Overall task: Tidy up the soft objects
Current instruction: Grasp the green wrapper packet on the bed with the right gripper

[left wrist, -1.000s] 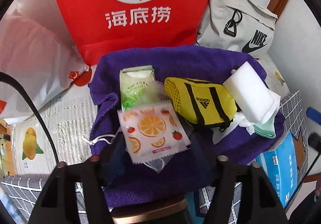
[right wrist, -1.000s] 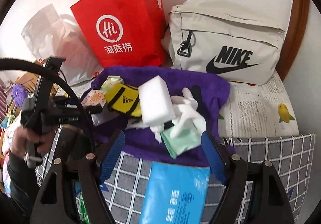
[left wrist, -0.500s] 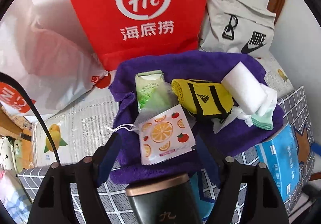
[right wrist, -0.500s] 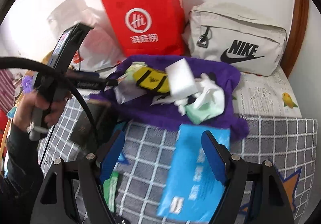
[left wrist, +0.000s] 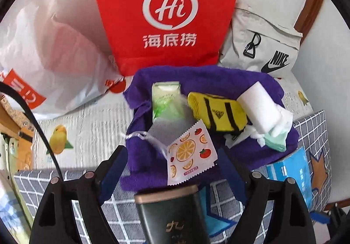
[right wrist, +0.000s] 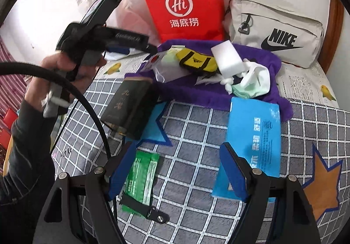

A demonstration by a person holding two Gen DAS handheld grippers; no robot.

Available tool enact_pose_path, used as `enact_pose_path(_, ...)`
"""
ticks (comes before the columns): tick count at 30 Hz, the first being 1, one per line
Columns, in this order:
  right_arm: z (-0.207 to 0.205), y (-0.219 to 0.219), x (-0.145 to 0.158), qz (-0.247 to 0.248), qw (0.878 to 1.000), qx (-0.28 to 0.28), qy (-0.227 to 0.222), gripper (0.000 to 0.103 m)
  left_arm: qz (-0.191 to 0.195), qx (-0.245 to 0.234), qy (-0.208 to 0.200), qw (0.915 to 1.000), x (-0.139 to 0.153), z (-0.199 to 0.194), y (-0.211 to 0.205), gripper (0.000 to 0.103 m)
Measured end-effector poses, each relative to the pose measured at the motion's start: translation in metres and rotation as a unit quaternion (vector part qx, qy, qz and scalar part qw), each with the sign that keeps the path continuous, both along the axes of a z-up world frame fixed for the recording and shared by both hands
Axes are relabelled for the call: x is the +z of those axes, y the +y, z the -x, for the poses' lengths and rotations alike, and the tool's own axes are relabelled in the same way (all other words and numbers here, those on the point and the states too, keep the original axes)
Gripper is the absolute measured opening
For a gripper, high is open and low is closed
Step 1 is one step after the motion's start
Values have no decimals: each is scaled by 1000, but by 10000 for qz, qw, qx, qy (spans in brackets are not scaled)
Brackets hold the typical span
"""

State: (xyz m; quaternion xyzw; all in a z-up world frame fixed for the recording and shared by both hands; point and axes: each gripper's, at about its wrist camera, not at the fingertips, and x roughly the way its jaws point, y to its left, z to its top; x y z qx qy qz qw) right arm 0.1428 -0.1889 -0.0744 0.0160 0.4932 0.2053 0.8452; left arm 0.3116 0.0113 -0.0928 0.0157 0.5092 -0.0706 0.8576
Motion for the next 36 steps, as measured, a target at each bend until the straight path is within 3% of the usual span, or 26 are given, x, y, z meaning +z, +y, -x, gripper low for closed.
enact_pose_path(2, 2, 1, -2, 12, 10000, 0, 23, 78, -174, 50, -14, 9998, -6, -7, -4, 83)
enact_pose_path(5, 4, 2, -5, -5, 10000, 0, 93, 78, -267, 30, 354, 9990, -26, -17, -10, 83)
enact_pose_path(8, 5, 3, -9, -8, 9999, 4, 154, 78, -160, 97, 631, 9978, -47, -24, -12, 84)
enact_pose_path(12, 5, 3, -17, 8, 9996, -22, 266, 78, 611, 126, 949, 9935, -66, -34, -11, 84)
enact_pose_path(15, 5, 0, -21, -4, 9994, -49, 333, 78, 985, 270, 1184, 9877, -74, -41, -10, 84)
enact_pose_path(20, 3, -7, -28, -28, 9989, -138, 456, 78, 1536, 240, 1112, 9816, -63, -43, -11, 84)
enact_pose_path(26, -1, -10, -35, -25, 9982, -202, 557, 78, 1190, 88, 795, 9897, -39, -31, -12, 84)
enact_pose_path(30, -1, -2, -38, 5, 9984, -123, 553, 78, 1150, 122, 678, 9910, -28, -20, -2, 84)
enact_pose_path(36, 10, 19, -60, 138, 9977, 41, 655, 78, 759, 231, 497, 9956, -18, 14, 19, 84)
